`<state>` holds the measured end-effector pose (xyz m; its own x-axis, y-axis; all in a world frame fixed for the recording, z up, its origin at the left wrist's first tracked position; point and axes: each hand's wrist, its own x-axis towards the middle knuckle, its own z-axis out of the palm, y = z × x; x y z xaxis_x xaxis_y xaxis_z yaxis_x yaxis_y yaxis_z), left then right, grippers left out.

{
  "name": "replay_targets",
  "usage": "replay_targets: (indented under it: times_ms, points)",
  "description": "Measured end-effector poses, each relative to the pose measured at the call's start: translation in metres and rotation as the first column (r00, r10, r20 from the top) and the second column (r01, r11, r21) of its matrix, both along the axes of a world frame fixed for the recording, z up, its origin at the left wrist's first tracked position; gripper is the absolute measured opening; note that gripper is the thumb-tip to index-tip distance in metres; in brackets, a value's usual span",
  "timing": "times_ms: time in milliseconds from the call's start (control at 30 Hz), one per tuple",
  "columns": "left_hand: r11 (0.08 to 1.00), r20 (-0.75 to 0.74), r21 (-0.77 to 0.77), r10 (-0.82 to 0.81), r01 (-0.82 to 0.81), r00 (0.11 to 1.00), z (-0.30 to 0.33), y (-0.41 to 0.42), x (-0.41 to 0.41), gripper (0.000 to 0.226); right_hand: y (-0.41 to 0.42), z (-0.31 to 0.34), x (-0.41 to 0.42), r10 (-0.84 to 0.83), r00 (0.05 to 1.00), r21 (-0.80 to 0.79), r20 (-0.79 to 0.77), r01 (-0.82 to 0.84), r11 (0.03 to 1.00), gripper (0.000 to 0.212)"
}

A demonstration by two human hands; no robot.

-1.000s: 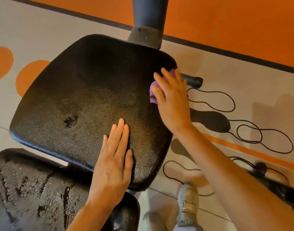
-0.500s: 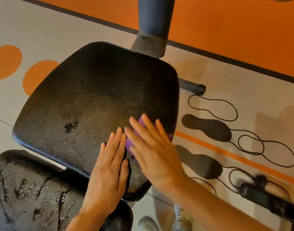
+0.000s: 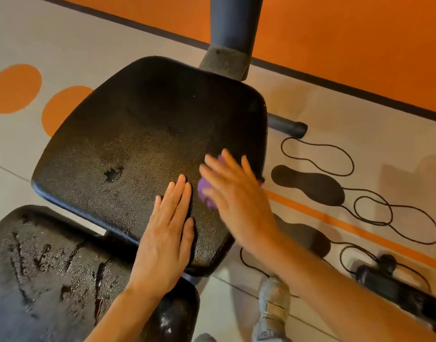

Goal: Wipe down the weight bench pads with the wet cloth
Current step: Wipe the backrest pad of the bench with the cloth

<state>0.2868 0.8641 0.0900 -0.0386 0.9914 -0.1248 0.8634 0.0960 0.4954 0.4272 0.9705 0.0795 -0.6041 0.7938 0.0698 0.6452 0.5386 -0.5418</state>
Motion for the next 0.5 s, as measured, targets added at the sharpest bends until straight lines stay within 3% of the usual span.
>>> replay_targets:
  times_ms: [133,233,333,500]
  points:
    - [1.000,-0.004,-0.009,-0.003,0.003,1.000,0.003,-0.002,0.000,0.056,0.049,0.001,-0.021,-0.392,0.912,-0.141,-0.121,0.375,0.916,0.037]
    - [0.999,0.010,-0.014,-0.044,0.044,0.999,0.005,-0.013,-0.001,0.056,0.018,0.005,-0.010,-0.511,0.784,-0.279,-0.353,0.433,0.857,0.035]
    - [0.995,0.017,-0.003,-0.096,0.096,0.995,0.004,-0.028,-0.006,0.054,-0.025,0.013,0.004,-0.633,0.547,-0.482,-0.548,0.412,0.773,0.036]
    - [0.982,-0.004,0.026,-0.186,0.186,0.982,0.002,-0.039,-0.010,0.051,-0.094,0.012,0.008,-0.837,0.117,-0.760,-0.535,0.366,0.537,0.034]
